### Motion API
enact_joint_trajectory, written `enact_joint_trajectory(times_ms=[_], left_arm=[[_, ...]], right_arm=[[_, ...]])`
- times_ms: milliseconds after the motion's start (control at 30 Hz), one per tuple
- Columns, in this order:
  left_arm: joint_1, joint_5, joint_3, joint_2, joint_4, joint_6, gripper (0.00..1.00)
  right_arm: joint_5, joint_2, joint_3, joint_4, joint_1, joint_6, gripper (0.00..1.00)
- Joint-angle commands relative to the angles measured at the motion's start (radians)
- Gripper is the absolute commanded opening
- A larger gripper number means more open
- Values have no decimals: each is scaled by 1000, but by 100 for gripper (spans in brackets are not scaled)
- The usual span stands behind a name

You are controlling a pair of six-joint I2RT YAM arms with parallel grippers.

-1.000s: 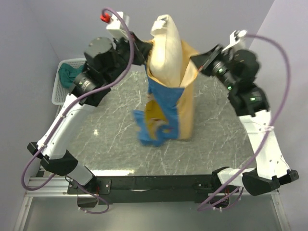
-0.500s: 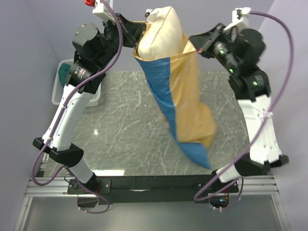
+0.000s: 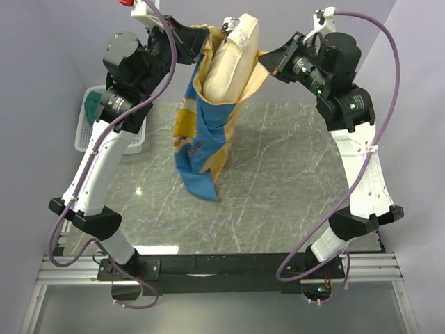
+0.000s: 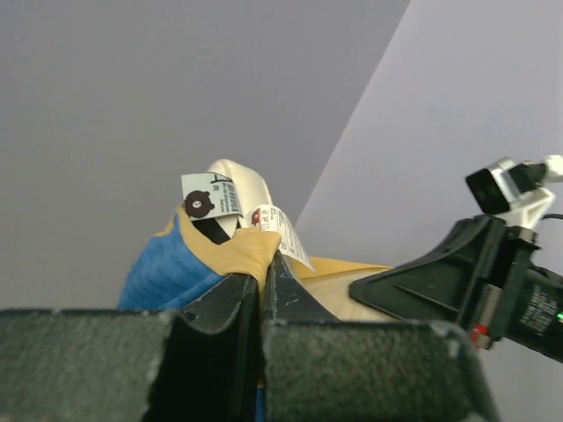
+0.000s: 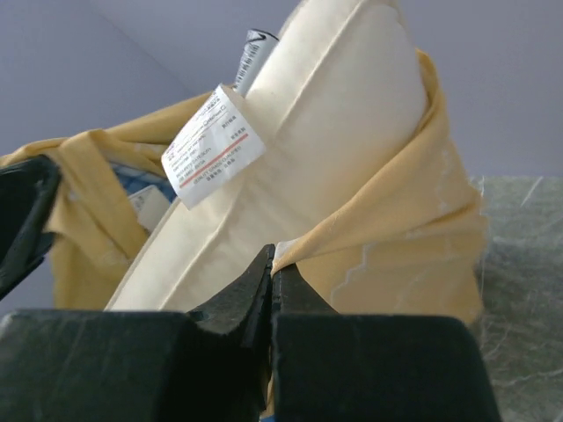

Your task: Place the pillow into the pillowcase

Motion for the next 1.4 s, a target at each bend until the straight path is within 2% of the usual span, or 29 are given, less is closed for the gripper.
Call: enact_joint_trajectory(times_ms=[0,167,300,400,500,633,700,900,1033,1133,1167,1267,1367], left_arm=[[28,-37,1,-19,114,8,7],[58,-36,88,-4,93,-5,5],[104,-42,85,-58,181,-29,7],[132,-50,118,-59,205,-32,8],[158,-28,84,-53,229,-60,9],[167,16,-45,-32,252,-116,7],[169,41,-86,-21,286,-133,7],[169,82,74,48,205,-140,6],[184,17,104,-22,246,-100,8],[280,30,66,-88,327,-156,8],[358,58,55,-101,347,-185,8],[504,108,-3,-136,454,-336,8],[578,165,-5,-121,493,-422,9]], right_arm=[[3,-81,95,166,-2,4,0],[46,-50,170,114,-14,-38,0],[29,-93,17,177,-34,-29,0],[29,-88,4,162,-39,-35,0],[21,-90,48,158,-40,-28,0],[33,-99,163,154,-42,-23,0],[64,-127,161,183,-42,-28,0],[43,-170,63,266,-91,7,0],[1,-164,-51,306,-91,35,0],[-49,-144,-112,347,-80,60,0],[-56,-133,-109,346,-71,61,0],[-60,-75,-44,311,1,43,0],[-60,-30,55,283,56,18,0]])
